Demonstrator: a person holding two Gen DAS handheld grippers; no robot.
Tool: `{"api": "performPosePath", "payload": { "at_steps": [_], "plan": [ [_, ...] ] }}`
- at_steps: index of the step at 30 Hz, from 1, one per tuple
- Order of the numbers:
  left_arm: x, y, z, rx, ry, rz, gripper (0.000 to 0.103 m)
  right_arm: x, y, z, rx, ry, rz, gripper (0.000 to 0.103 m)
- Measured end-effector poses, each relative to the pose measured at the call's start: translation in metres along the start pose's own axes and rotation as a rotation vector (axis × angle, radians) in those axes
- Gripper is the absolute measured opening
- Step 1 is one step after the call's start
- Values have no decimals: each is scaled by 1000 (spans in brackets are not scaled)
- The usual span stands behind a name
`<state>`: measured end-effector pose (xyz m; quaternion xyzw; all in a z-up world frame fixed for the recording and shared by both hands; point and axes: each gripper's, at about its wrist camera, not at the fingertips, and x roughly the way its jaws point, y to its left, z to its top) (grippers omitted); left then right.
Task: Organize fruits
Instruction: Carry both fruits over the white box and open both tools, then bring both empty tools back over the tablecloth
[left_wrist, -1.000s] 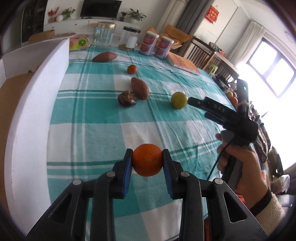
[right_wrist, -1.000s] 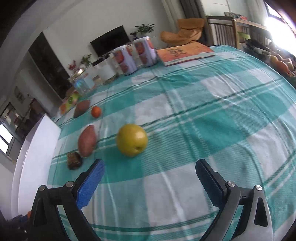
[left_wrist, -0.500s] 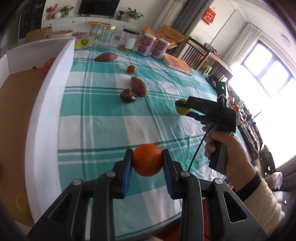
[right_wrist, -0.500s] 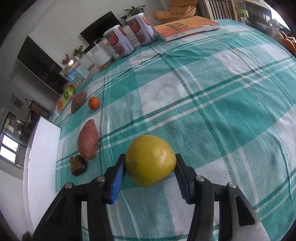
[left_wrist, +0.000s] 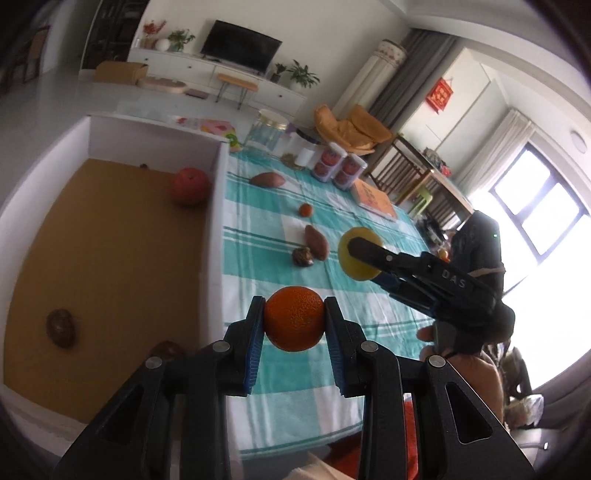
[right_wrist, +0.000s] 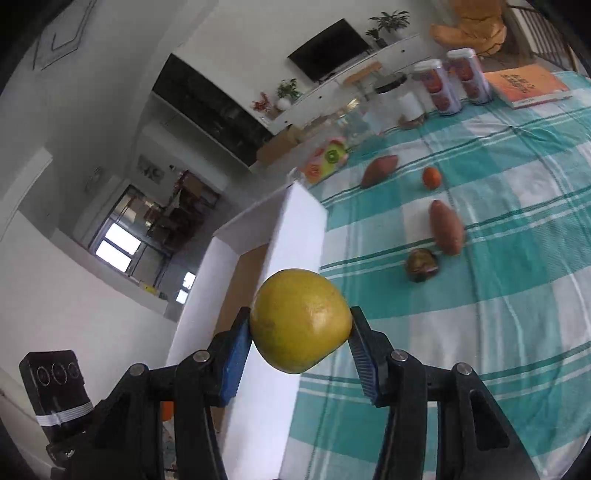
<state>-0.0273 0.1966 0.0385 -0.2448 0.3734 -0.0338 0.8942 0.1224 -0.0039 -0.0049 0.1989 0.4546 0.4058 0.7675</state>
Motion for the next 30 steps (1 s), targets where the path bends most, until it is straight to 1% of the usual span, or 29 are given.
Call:
{"api": "performPosePath", "payload": {
  "at_steps": [4,6,8,9,12,15,16,17,18,19,21,23,25,26,27,28,30],
  "plan": [
    [-10,61,-2,-107,-28,178,32,54,64,-24,-129,123,66,51],
    [-11,88,-7,-151,-34,265,32,78,84,-39,-181,179,65,51],
    [-11,107,-13,-172,-36,334,32,98,95,-53,-224,223,51,51],
    [-9,113,-15,-179,-34,362,32,107,99,-59,-241,243,46,51],
    [-5,127,-23,-188,-22,412,32,127,106,-72,-287,278,21,51],
    [2,130,-26,-172,-16,451,33,138,108,-81,-324,298,-8,52],
    [5,130,-26,-169,-15,462,34,138,107,-82,-333,292,-23,52],
    [7,130,-26,-170,-13,473,36,135,106,-80,-337,273,-31,52],
    [8,130,-26,-172,-18,480,46,129,104,-78,-337,248,-28,54],
    [8,128,-26,-173,-25,481,66,120,100,-74,-331,219,-30,60],
    [7,120,-24,-172,-52,475,83,100,91,-62,-319,136,-53,68],
    [6,107,-21,-146,-77,456,84,72,77,-52,-319,39,-101,73],
    [10,90,-17,-100,-84,423,84,43,53,-43,-305,-55,-180,88],
    [12,79,-16,-76,-86,403,84,30,36,-39,-292,-98,-228,91],
    [15,67,-16,-52,-87,378,84,17,18,-37,-277,-137,-284,94],
    [19,55,-16,-29,-86,347,84,4,1,-36,-261,-170,-348,94],
    [27,27,-18,14,-74,267,85,-9,-48,-28,-222,-212,-504,94]
  ]
}}
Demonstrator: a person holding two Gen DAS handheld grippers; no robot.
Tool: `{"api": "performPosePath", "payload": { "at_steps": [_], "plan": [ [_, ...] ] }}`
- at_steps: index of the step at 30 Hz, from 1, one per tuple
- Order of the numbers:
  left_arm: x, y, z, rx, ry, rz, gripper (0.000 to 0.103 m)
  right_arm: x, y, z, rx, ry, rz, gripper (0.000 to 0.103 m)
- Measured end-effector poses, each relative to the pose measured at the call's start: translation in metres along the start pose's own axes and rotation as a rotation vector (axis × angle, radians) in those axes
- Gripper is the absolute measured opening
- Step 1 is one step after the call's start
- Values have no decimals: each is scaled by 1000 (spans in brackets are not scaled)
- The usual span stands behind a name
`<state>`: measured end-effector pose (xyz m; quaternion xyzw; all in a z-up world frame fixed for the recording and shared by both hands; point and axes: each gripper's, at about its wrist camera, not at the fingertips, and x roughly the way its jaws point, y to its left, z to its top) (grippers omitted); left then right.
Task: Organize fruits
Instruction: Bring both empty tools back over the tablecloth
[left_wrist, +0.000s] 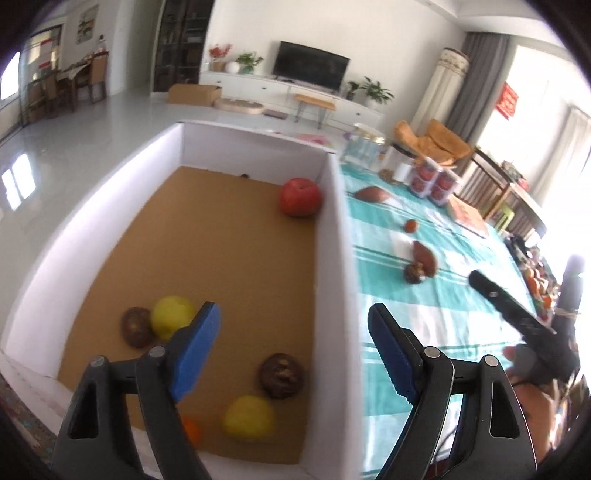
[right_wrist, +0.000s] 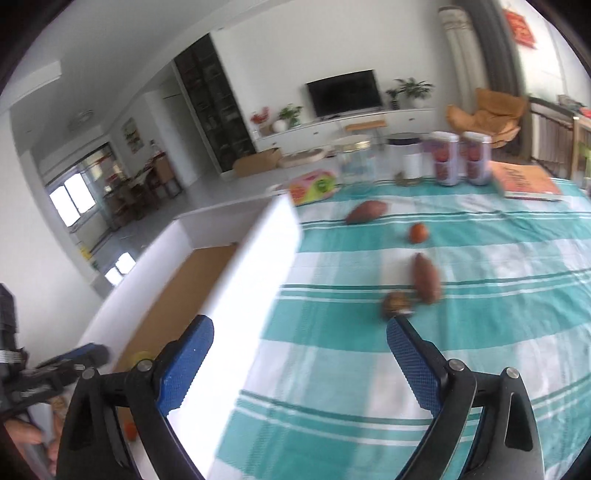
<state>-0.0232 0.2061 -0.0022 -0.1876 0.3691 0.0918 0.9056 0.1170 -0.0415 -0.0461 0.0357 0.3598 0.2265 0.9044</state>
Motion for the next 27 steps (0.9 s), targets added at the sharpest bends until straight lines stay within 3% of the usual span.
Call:
{"api": "performPosePath", "payload": {
  "at_steps": [3,5,8,10,12,14,19,23,27],
  "plan": [
    [8,-55,-7,96,49,-139,87,14,-76,-18,40,29,-251,94],
    [16,-94,-16,179,89,-208,87,15,-119,-36,78,55,-367,94],
    [39,-148,-35,280,183,-303,88,5,-161,-53,161,69,-466,94],
    [63,-174,-49,320,239,-337,88,-3,-176,-53,236,46,-447,94],
    [91,-188,-60,349,252,-304,88,-5,-179,-56,226,53,-498,94],
    [119,-192,-68,373,242,-222,88,-2,-181,-58,226,75,-502,94],
    [169,-173,-72,368,213,-67,87,3,-178,-60,223,88,-521,94],
    [174,-165,-72,409,145,-9,90,9,-181,-61,232,115,-527,94],
    [177,-167,-72,429,147,-3,95,15,-187,-63,260,153,-522,94]
  ]
}}
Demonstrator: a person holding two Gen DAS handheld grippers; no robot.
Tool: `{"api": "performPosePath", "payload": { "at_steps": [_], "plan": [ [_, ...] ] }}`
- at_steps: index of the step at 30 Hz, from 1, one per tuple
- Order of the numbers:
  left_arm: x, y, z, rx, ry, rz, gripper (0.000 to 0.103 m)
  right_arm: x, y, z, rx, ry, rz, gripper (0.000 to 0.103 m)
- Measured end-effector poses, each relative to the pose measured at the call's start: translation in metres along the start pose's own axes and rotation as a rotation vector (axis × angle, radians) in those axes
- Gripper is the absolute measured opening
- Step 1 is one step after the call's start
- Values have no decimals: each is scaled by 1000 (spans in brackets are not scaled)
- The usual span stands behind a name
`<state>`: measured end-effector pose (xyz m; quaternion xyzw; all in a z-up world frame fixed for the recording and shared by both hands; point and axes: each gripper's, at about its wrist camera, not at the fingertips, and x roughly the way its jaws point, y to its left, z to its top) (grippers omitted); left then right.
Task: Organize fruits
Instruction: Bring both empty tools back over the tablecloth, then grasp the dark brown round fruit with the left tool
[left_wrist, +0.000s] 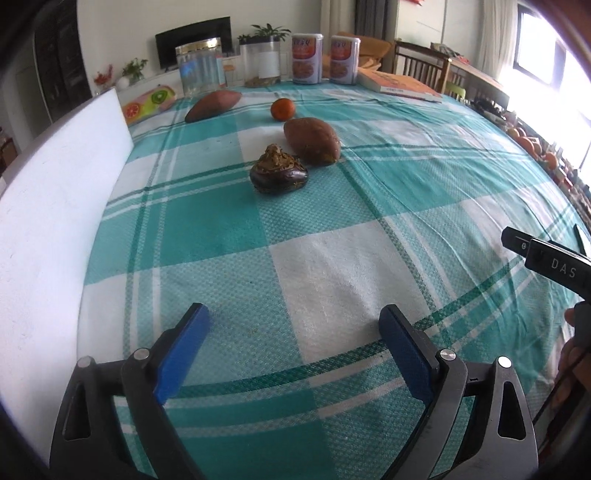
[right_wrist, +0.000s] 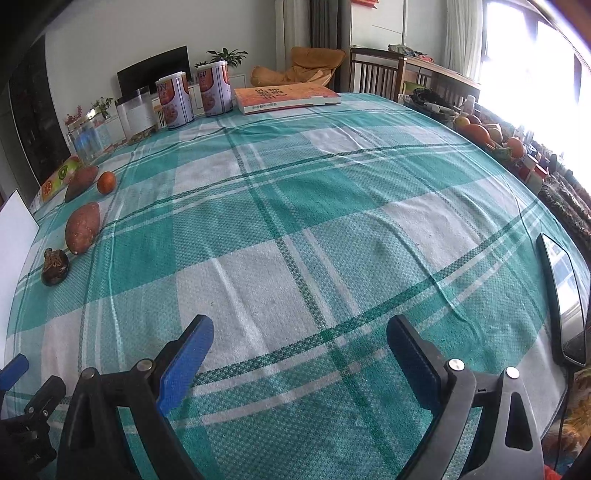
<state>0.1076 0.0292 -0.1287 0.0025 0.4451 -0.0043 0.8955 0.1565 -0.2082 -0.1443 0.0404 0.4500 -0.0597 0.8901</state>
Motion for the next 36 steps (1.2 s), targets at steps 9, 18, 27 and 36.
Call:
{"api": "performPosePath", "payload": {
  "at_steps": [9,18,27,36],
  "plan": [
    [3,-1,2,0,2,9,98,5,4,0,-18,28,-7,103],
    [3,-1,2,0,2,8,98,5,5,-1,-16,28,-5,103],
    [3,-1,2,-2,3,2,98,5,5,-1,-16,28,-5,103],
    [27,24,51,-242,13,-103,97,5,4,-1,-16,29,-5,103]
  ]
}}
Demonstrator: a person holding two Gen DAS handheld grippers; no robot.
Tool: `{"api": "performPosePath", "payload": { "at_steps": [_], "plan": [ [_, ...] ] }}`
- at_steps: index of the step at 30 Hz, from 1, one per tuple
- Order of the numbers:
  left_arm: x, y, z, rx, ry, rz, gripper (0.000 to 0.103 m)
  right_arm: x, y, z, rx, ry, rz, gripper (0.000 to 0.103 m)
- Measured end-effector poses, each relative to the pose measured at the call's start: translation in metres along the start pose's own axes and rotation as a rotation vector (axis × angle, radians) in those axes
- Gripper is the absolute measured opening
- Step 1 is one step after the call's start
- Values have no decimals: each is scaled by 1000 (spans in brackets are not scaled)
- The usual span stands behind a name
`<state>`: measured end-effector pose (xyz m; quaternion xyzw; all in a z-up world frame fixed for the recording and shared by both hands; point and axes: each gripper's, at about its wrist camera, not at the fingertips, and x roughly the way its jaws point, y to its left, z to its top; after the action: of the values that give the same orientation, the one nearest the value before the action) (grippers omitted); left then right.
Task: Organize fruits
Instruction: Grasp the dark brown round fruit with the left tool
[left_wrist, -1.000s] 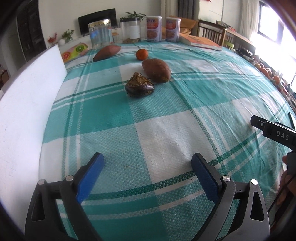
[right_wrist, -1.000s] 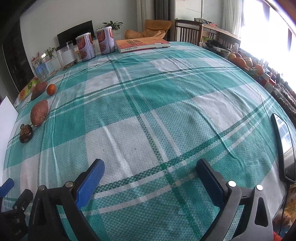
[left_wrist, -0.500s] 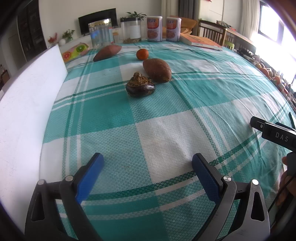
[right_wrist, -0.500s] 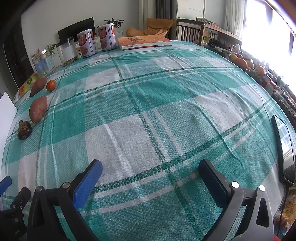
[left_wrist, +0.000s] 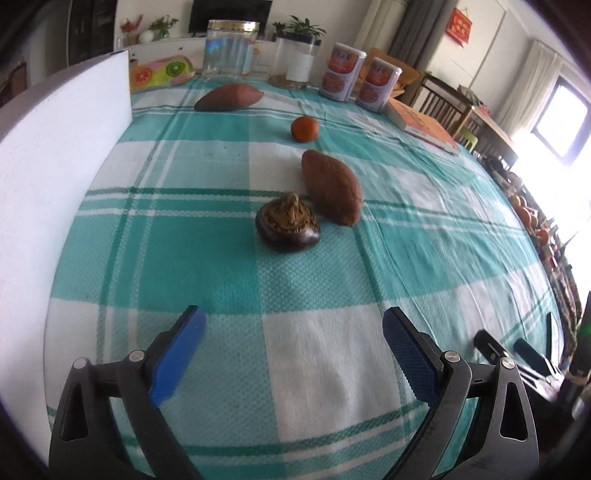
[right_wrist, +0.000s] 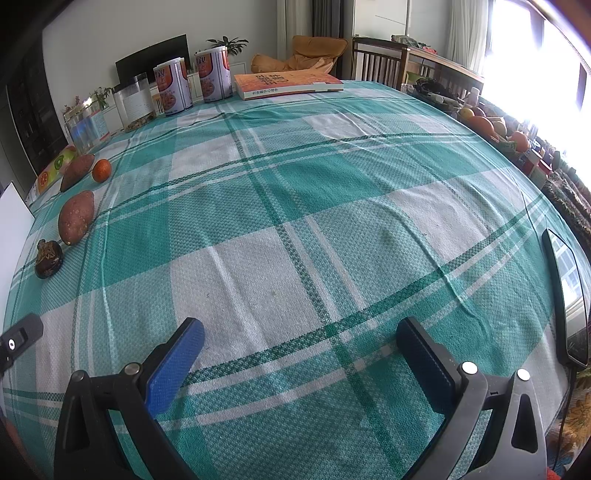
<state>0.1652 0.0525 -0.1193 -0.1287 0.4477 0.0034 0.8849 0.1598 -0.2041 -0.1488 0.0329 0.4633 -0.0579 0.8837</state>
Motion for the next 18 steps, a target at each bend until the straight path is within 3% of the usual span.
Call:
{"api": "performPosePath", "payload": {
  "at_steps": [3,6,8,9,10,18],
  "plan": [
    [19,-6,15,48,-26,117,96,0,0,0,0,0,0,103],
    [26,-6,22,64,-43,142,94,0,0,0,0,0,-1,103],
    [27,-7,23,90,-59,144,80,0,0,0,0,0,-1,103],
    [28,-7,23,107,-55,137,60,0,0,0,-1,0,-1,103],
    [26,-9,22,126,-66,141,48,0,0,0,0,0,-1,103],
    [-3,-5,-10,128,3,121,46,0,1,0,0,1,-1,103]
  ]
}}
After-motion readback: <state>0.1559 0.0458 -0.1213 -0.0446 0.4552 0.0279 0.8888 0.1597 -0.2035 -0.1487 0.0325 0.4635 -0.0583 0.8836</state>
